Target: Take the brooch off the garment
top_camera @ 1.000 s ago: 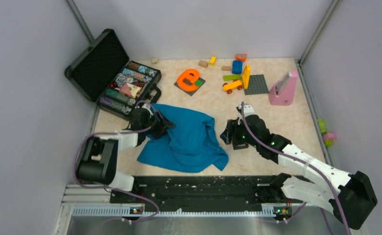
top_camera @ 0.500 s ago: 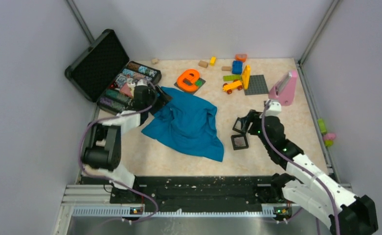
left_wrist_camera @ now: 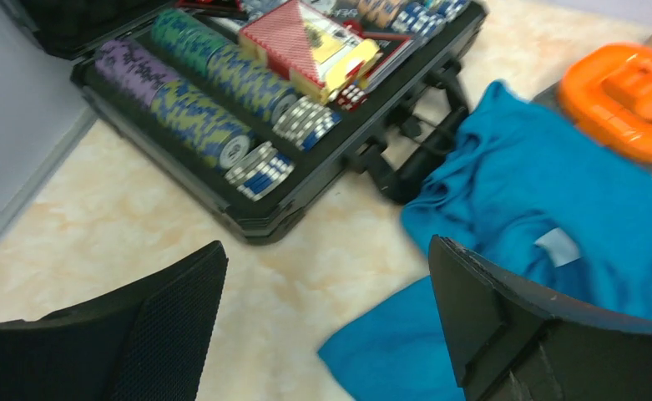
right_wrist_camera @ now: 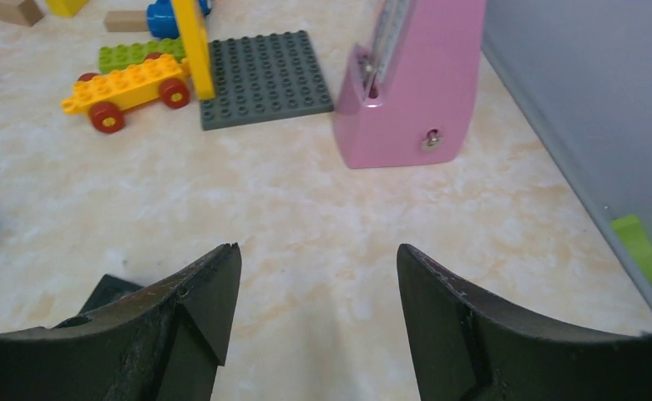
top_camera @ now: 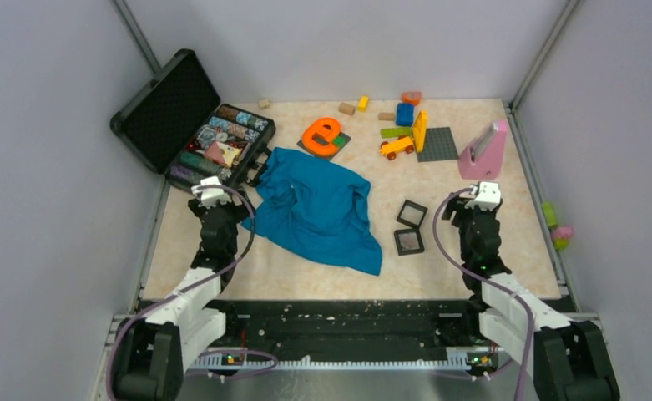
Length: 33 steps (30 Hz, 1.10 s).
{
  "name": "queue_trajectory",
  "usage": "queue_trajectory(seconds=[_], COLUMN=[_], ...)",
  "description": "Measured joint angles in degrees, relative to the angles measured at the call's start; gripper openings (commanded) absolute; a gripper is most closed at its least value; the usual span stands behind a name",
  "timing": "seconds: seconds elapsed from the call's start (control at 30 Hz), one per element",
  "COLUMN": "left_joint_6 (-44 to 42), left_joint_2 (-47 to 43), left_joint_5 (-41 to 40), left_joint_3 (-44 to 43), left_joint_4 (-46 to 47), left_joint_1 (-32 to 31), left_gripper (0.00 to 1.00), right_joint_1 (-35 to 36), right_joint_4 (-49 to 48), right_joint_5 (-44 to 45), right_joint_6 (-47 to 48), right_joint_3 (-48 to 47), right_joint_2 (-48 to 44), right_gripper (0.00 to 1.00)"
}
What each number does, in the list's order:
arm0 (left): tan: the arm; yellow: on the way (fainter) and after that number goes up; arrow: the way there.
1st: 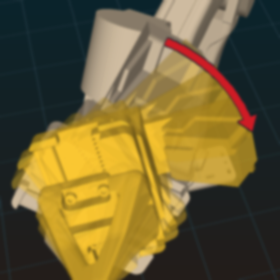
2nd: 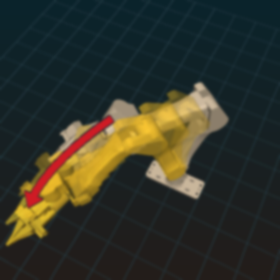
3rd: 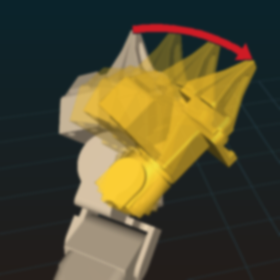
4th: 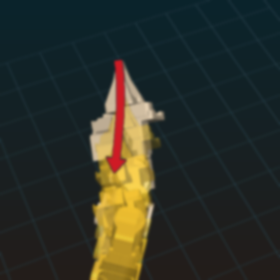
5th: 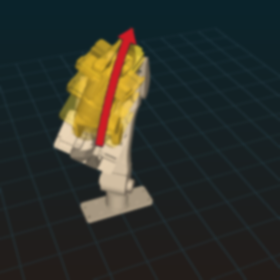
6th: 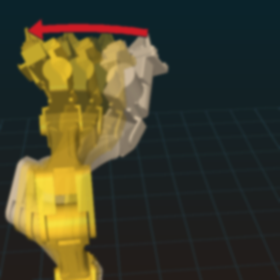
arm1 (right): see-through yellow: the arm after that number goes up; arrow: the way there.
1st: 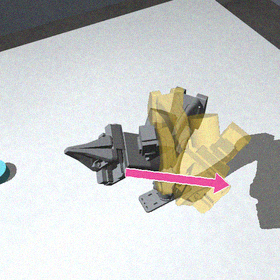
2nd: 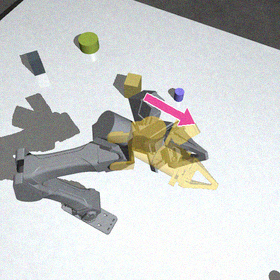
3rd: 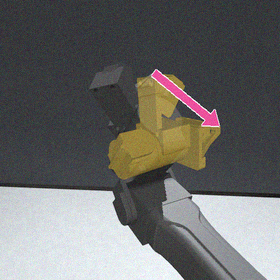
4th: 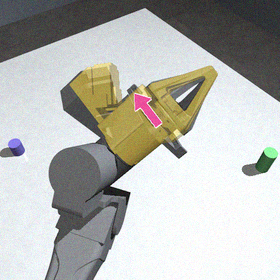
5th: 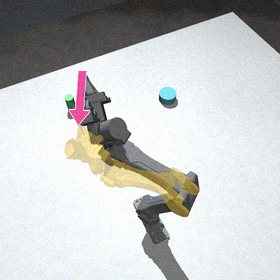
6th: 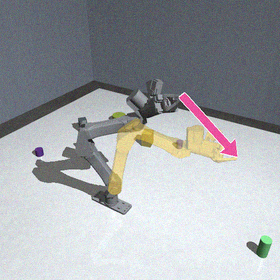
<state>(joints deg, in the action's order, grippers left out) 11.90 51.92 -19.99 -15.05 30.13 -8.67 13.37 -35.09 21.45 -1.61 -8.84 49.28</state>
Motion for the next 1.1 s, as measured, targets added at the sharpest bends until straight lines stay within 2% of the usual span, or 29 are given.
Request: queue_trajectory(seconds=[0.17, 0.37, 0.47, 0.53, 0.6, 0.63, 0.67, 0.7, 1.1], left_joint_6=[-8.3, -11.0, -10.6, -10.9, -11.1, -11.0, -10.8, -10.8, -10.6], left_joint_2=[10.3, 24.2, 27.2, 30.0, 32.3, 32.7, 32.7, 32.7, 32.7], left_joint_5=[-3.3, -1.9, 1.8, 4.4, 6.1, 6.5, 6.9, 7.0, 7.8], left_joint_3=[5.6, 6.0, 4.9, 3.5, 2.0, 1.4, 0.9, 0.7, 0.0], left_joint_4=[15.6, 29.2, 30.9, 32.4, 32.5, 31.9, 31.6, 31.8, 31.5], left_joint_1=[0.5, 3.7, 6.5, 7.5, 7.6, 7.6, 7.6, 7.6, 7.9], left_gripper=[0.93, 0.91, 0.84, 0.86, 0.82, 0.95, 0.98, 0.99, 0.99], right_joint_1=[-5.5, -9.0, -9.5, -9.6, -9.8, -9.8, -9.8, -9.8, -9.8], right_joint_4=[-11.9, -23.1, -28.4, -32.8, -34.6, -34.2, -34.2, -33.9, -33.4], right_joint_5=[-3.6, -7.7, -8.7, -8.6, -8.1, -7.6, -7.3, -7.0, -6.5], right_joint_6=[2.0, 2.0, 1.4, 0.9, 0.4, 0.0, -0.1, -0.3, -0.5], right_joint_3=[2.1, 2.5, 2.5, 2.5, 2.5, 2.5, 2.3, 1.8, 0.0], right_joint_2=[7.6, 22.6, 27.7, 31.3, 33.6, 33.7, 33.7, 33.7, 33.8], right_gripper=[0.69, 0.69, 0.68, 0.71, 0.73, 0.84, 0.97, 0.98, 0.99])
